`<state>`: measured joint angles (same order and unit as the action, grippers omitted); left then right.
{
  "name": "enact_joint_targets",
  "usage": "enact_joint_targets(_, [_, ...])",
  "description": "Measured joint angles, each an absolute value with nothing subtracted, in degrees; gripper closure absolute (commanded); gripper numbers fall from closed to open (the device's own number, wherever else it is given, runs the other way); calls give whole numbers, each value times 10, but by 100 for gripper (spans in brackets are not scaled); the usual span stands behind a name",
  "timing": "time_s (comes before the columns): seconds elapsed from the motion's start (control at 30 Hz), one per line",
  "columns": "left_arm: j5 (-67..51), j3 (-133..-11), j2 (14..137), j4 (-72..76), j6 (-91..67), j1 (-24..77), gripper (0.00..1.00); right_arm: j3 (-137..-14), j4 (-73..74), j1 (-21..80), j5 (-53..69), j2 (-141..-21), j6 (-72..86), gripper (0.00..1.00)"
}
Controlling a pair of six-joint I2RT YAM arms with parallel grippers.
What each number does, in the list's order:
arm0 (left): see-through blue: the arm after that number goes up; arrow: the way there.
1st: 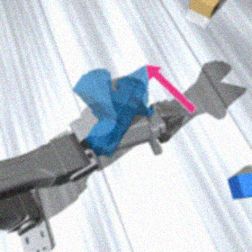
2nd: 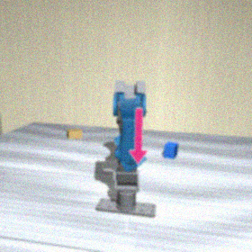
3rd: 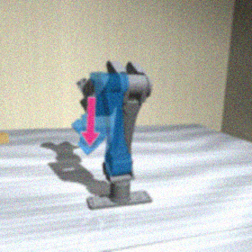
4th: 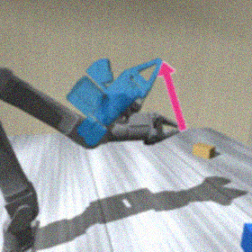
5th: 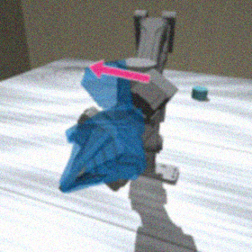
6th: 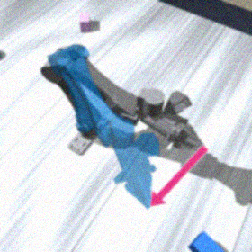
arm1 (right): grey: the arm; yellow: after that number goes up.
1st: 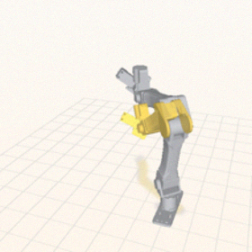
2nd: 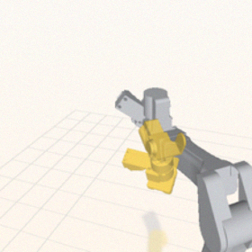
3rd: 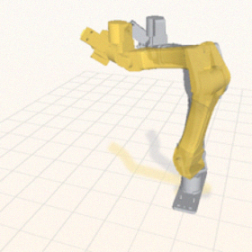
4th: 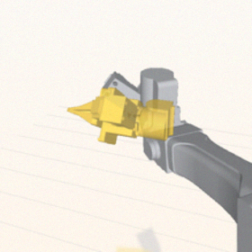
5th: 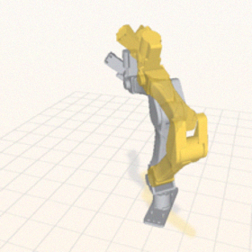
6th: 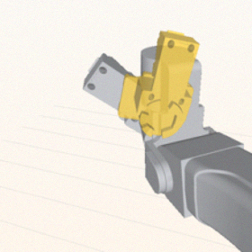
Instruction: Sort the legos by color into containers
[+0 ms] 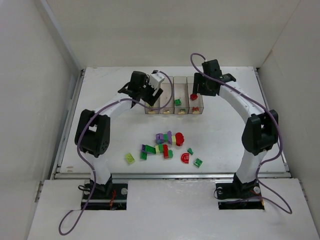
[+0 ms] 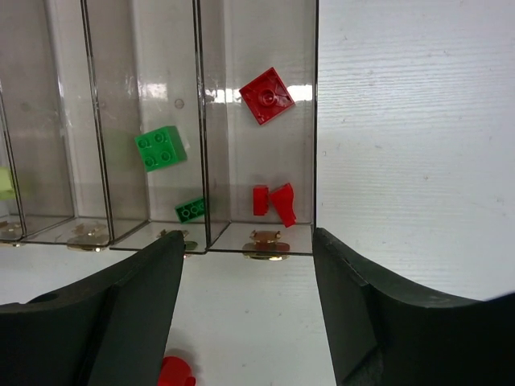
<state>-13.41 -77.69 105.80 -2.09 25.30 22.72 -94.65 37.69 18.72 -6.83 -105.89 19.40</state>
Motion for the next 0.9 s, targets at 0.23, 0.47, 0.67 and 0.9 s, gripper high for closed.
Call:
enact_joint_targets(0.23, [-123, -783, 1031, -46, 241, 227, 21, -936, 375, 188, -65, -1052, 188, 30])
enact_joint_targets(0.47, [-196, -668, 806, -158, 387, 157, 11, -863, 375, 211, -72, -979, 188, 30])
enact_joint_targets(0.67, [-227, -538, 681, -376, 581, 159, 0, -824, 375, 286, -95, -930, 201, 28])
enact_joint_targets(0.9, [-234, -449, 710, -463, 585, 183, 0, -808, 383, 355, -120, -924, 224, 28])
